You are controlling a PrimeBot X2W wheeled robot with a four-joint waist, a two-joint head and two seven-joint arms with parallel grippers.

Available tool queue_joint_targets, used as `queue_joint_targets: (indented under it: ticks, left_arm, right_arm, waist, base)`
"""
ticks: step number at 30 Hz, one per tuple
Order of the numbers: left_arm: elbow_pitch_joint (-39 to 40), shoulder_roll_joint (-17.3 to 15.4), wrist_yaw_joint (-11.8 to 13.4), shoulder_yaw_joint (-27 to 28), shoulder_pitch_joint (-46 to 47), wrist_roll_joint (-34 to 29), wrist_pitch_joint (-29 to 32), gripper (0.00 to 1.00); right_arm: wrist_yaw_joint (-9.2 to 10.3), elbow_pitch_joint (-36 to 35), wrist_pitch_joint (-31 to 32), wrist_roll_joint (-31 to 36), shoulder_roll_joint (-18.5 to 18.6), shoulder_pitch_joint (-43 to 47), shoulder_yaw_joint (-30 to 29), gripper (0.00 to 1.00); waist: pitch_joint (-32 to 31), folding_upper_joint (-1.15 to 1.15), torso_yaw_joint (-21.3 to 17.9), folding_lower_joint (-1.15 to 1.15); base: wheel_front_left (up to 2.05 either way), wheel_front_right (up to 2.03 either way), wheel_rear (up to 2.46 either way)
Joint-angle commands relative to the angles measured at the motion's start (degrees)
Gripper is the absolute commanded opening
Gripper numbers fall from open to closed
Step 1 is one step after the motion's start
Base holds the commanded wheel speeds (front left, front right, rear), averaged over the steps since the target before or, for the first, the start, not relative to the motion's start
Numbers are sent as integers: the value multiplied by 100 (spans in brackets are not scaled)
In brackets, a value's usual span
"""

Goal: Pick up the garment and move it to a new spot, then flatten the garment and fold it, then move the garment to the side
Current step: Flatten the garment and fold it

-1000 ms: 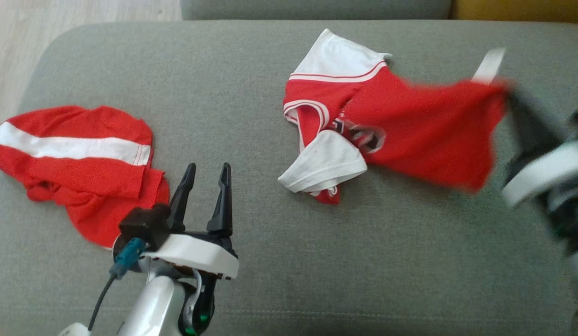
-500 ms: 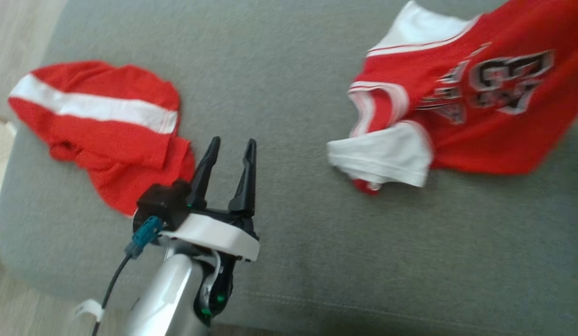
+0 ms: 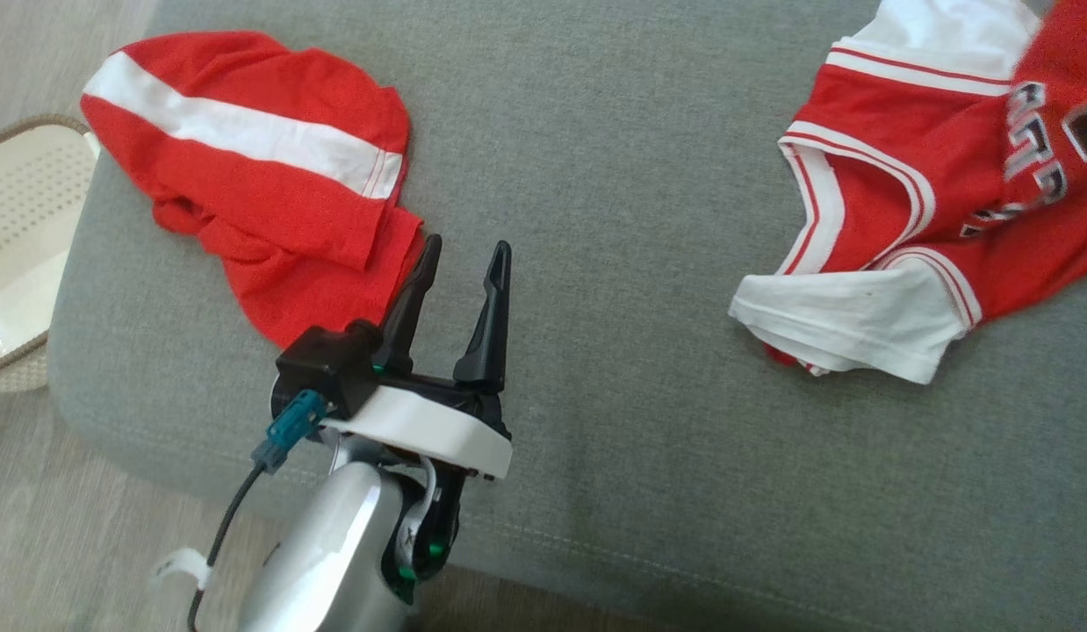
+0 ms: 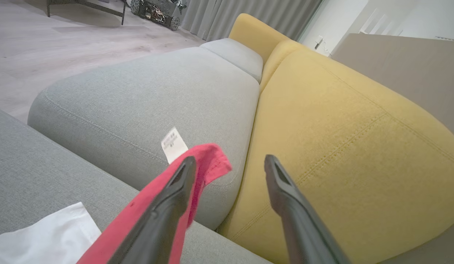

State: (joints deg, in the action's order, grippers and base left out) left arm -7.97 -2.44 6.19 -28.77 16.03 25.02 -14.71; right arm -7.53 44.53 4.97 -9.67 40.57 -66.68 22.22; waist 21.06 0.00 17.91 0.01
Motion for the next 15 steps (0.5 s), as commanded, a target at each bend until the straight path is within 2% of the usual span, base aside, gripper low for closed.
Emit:
queue_joint_targets:
  ticks: [1,6,9,15]
  left_arm:
    - [185,-43,42,173,193,18,-29,100]
    - [126,-43,36,234,197,-55,-29,100]
    - [55,-43,-12,332,150,-135,-29,100]
    - [-9,-43,-75,504,-37,-217,-29,100]
  right_arm:
    - [4,-72,-116,-5,62,-38,-5,100]
    - [4,512,-554,-125,-147,113,112,100]
    - [4,752,-926,-307,-328,311,204,100]
    - [4,705,-1534,-757,-643,807,136,100]
  waist:
    - [-24,0,-28,-1]
    - [-196,0,-226,-1]
    - [-455,0,-480,-1]
    - [-947,0,-910,-1]
  base:
    - [0,0,0]
    - [0,0,0]
    - [0,0,0]
    - [0,0,0]
